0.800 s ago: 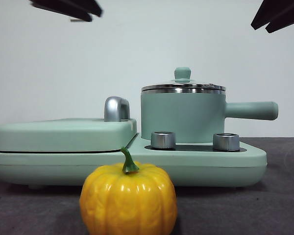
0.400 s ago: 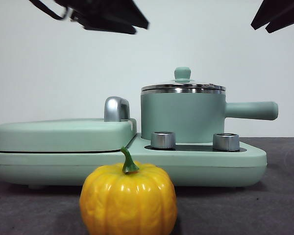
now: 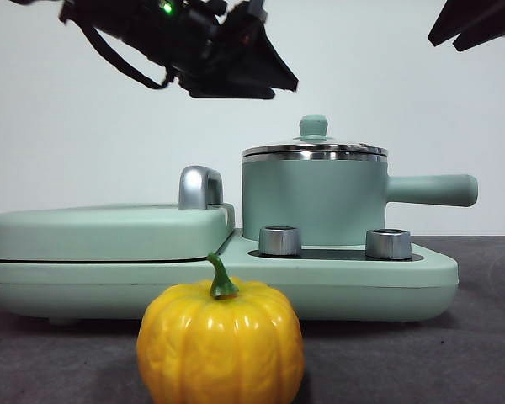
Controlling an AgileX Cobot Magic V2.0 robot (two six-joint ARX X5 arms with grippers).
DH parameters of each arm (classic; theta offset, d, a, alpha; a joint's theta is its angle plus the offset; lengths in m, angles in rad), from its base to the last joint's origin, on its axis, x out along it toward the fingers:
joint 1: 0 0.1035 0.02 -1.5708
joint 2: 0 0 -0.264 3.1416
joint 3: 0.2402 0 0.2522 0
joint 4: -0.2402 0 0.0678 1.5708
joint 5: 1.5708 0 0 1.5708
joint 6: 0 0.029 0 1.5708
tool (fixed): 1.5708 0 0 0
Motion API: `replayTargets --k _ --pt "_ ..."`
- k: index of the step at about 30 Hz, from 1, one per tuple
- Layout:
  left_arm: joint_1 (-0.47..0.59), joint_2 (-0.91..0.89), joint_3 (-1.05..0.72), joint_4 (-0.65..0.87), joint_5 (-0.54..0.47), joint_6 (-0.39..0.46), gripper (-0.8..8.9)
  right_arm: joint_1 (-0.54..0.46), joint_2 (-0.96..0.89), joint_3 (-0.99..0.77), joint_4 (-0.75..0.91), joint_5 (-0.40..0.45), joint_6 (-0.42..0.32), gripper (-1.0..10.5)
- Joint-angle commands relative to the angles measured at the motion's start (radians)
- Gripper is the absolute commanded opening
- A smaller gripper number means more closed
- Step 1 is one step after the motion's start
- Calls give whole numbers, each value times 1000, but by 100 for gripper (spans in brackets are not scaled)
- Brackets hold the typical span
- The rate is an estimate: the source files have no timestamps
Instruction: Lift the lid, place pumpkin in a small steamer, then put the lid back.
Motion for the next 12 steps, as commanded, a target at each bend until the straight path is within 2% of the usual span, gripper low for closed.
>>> replayTargets --k 1,12 --pt "-15 39 38 18 1 -16 227 4 4 19 14 0 8 248" --pt "-24 144 136 16 -1 -16 227 4 4 19 14 0 10 248"
